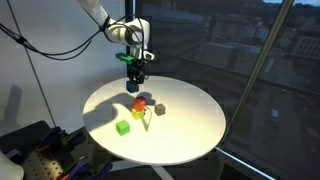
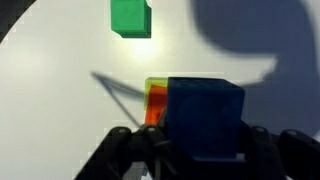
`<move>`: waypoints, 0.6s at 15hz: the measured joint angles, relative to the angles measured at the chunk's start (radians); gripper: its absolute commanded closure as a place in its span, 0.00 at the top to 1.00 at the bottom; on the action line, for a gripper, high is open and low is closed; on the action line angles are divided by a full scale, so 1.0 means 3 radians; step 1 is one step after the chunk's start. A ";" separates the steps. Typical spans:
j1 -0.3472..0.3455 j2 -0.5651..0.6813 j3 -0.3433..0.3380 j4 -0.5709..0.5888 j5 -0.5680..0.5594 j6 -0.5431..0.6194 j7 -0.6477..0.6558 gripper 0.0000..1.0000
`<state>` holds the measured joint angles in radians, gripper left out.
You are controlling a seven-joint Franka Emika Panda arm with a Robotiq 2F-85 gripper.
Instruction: Place the blue block on the table
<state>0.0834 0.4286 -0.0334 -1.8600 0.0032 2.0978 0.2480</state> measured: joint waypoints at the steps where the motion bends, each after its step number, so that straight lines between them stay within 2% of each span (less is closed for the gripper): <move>1: 0.0011 -0.0002 0.0012 0.0000 -0.0010 -0.0001 -0.0012 0.27; 9: 0.0099 0.0035 0.0100 -0.0005 -0.0128 -0.0001 -0.0138 0.27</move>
<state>0.1132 0.4390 -0.0035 -1.8616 -0.0351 2.0974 0.2067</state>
